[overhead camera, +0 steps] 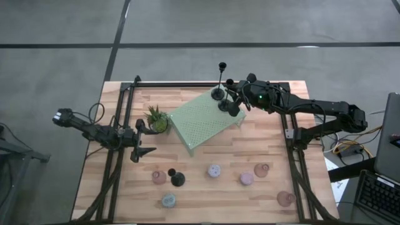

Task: Pick & Place candle stick holders
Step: Put the bottom right black candle holder on the shelf aligned with the other black candle holder

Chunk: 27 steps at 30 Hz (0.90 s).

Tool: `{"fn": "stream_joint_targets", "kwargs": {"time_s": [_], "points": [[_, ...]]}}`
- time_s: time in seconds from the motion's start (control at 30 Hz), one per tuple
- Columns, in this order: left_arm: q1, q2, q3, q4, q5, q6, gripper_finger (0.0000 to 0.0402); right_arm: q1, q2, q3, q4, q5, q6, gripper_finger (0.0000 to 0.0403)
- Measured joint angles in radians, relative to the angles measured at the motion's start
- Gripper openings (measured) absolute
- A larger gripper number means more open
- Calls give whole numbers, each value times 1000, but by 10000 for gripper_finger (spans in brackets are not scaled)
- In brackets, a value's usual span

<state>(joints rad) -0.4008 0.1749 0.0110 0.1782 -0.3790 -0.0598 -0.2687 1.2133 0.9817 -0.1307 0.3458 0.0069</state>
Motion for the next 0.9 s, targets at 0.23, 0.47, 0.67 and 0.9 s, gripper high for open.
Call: {"fn": "stream_joint_targets", "kwargs": {"time_s": [0.23,0.47,0.67,0.9], "points": [[0,0,0,0,0,0,335,0,0,0,4,2,-11,31],[0,0,0,0,0,0,335,0,0,0,5,5,2,38],[0,0,0,0,0,0,335,0,0,-2,8,5,49,32],[0,0,0,0,0,0,335,-1,0,-2,10,5,89,29]]}}
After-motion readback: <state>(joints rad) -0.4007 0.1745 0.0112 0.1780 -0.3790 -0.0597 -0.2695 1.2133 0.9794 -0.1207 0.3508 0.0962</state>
